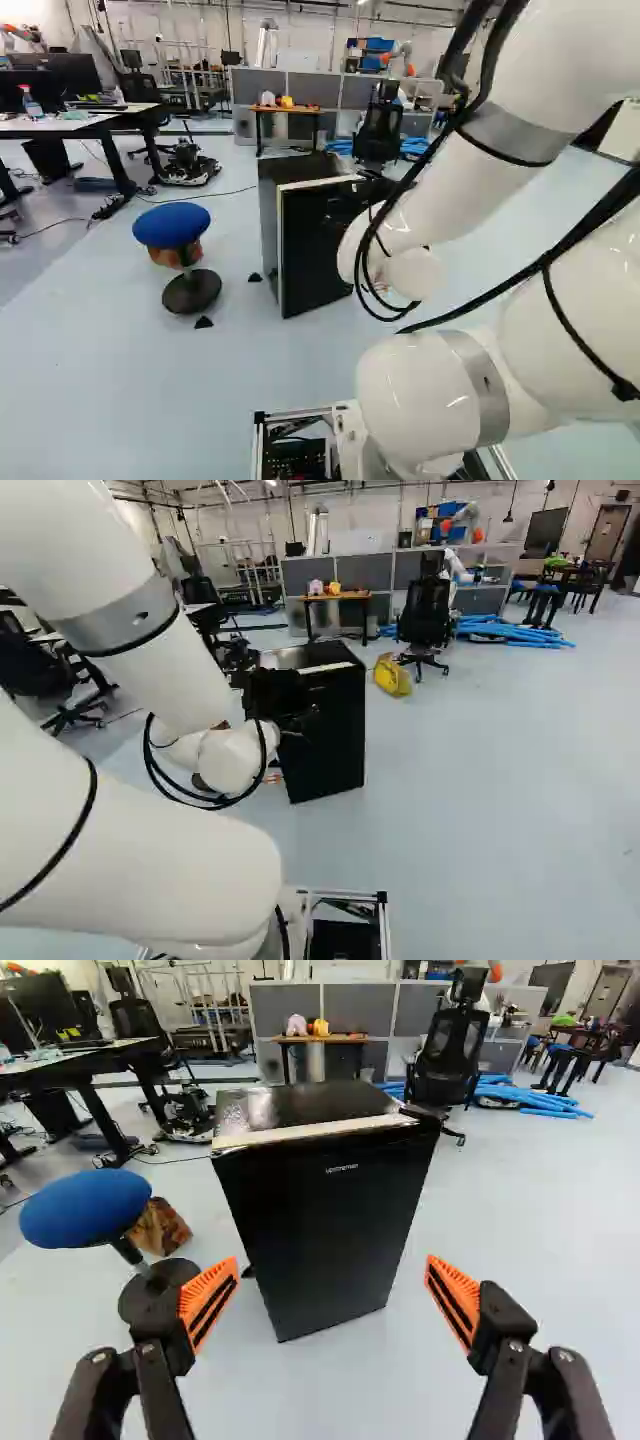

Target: Grab a drink from the fridge

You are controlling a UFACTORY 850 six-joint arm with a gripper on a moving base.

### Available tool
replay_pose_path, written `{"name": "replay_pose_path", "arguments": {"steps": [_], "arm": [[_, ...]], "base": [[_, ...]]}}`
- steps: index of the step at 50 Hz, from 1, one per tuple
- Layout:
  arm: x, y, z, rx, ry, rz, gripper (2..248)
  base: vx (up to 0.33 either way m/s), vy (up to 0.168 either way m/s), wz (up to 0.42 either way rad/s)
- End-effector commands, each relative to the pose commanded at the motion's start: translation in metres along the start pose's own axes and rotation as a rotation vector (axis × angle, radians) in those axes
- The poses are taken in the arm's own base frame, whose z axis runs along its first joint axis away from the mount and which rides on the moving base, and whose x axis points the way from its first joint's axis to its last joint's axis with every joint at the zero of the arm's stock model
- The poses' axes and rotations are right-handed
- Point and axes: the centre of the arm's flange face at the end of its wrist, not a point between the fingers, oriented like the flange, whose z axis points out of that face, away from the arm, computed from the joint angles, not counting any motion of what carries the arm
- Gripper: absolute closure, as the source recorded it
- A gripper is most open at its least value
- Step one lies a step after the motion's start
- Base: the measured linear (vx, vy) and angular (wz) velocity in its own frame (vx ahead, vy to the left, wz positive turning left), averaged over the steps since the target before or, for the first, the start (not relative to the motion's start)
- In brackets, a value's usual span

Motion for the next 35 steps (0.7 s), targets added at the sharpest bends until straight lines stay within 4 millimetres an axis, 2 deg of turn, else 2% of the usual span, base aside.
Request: {"name": "replay_pose_path", "arguments": {"steps": [35], "arm": [[0.0,0.0,0.0,0.0,0.0,0.0,3]], "base": [[0.024,-0.001,-0.003]]}}
